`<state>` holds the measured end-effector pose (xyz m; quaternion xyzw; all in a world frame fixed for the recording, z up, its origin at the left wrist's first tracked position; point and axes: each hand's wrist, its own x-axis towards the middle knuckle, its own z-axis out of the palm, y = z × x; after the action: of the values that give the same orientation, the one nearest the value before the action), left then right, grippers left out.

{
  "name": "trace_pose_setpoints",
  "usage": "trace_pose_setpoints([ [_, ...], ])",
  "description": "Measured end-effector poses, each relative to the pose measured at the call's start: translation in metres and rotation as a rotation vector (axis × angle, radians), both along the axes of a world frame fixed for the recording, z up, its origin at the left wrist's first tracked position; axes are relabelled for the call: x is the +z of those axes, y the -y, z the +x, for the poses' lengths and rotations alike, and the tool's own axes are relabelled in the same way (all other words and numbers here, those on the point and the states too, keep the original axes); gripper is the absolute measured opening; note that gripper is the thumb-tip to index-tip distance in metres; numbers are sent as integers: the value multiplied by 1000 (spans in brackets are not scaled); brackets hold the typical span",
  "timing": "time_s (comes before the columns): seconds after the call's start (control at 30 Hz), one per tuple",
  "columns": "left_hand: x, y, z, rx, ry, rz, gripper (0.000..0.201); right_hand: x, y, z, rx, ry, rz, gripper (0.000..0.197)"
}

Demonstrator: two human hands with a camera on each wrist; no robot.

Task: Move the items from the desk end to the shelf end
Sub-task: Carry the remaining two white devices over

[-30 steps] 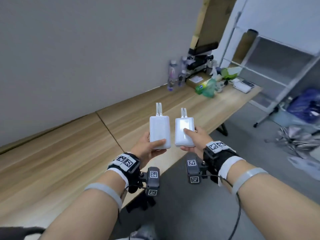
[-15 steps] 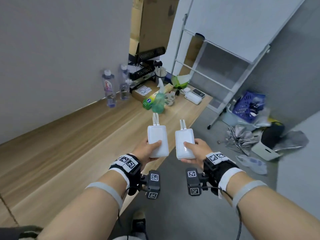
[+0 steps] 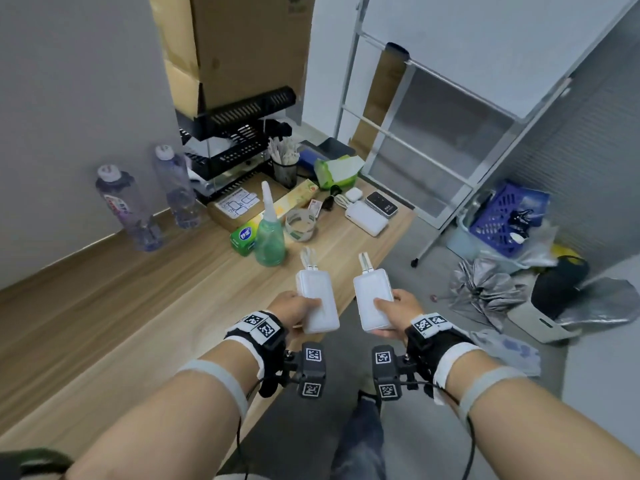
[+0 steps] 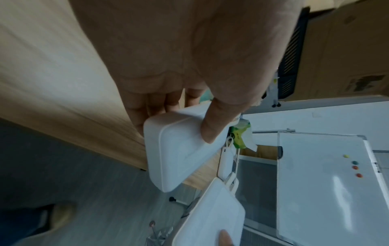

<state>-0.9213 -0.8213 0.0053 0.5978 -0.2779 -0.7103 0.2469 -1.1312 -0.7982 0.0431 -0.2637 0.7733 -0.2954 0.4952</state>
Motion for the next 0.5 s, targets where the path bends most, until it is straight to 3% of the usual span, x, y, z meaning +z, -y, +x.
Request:
trace_pose_setpoints([
  [0.13,-33,51,-46,148,73,66,25,-29,88,-41,166,-15,18,23],
  [0.33,-69,108,-106,363,188,194,70,-66,198,-82,424,104,95,37],
  [0.43,-50,120,-127,359,322,207,47,-77,230,-88,539,131,122,47],
  [0.5,-48,124,-134,370,374,231,44,-79,243,-87,620,136,149,52],
])
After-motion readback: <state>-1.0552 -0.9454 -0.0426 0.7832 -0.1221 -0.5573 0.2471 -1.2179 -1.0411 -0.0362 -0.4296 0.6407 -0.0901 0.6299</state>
